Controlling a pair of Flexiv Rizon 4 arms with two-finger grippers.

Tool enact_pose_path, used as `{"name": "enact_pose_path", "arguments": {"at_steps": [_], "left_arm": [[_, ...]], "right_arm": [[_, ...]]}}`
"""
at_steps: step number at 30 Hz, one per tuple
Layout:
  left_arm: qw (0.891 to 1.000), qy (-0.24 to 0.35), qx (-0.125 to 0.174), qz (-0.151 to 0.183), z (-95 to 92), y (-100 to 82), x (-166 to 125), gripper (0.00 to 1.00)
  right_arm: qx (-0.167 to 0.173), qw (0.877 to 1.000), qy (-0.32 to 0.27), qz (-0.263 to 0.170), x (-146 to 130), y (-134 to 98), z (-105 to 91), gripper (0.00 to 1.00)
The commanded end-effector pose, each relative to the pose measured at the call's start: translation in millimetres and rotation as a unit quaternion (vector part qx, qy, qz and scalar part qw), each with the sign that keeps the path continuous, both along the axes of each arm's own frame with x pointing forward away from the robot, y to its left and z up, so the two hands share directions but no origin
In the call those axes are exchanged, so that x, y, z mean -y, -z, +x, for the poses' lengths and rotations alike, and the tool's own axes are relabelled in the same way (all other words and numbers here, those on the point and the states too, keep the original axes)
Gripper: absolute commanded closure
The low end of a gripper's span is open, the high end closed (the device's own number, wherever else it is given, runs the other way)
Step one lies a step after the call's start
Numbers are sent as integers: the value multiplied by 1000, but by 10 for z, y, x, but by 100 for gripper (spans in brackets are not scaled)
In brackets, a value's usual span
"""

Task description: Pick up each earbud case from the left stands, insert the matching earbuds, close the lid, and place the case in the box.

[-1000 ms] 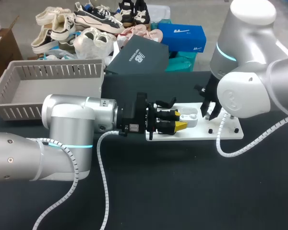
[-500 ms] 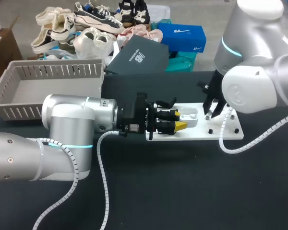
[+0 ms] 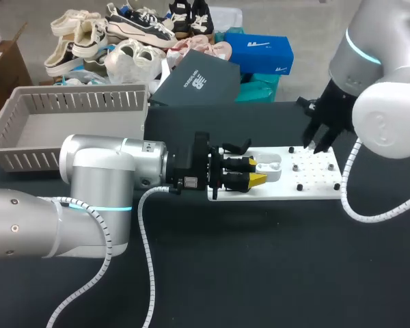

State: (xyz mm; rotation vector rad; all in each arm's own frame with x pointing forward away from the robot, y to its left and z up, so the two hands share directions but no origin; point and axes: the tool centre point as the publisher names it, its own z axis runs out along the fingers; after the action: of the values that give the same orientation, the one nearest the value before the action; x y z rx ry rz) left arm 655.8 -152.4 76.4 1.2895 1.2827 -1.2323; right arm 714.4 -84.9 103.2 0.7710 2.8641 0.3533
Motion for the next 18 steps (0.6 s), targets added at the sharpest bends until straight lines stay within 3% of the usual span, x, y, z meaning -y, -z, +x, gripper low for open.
{"name": "enact_pose_path", "arguments": {"at_steps": [1,10,18], "left_arm": [[1000,2,0,0,15,7,3,100],[1000,2,0,0,15,7,3,100],[1000,2,0,0,15,7,3,100]], "right_arm": [[45,999,-7,2,102,-383,-401,100],[22,997,-68,-10,-99,-773,-712,100],[-16,988,-155,-21,-401,-862,-879,100]]}}
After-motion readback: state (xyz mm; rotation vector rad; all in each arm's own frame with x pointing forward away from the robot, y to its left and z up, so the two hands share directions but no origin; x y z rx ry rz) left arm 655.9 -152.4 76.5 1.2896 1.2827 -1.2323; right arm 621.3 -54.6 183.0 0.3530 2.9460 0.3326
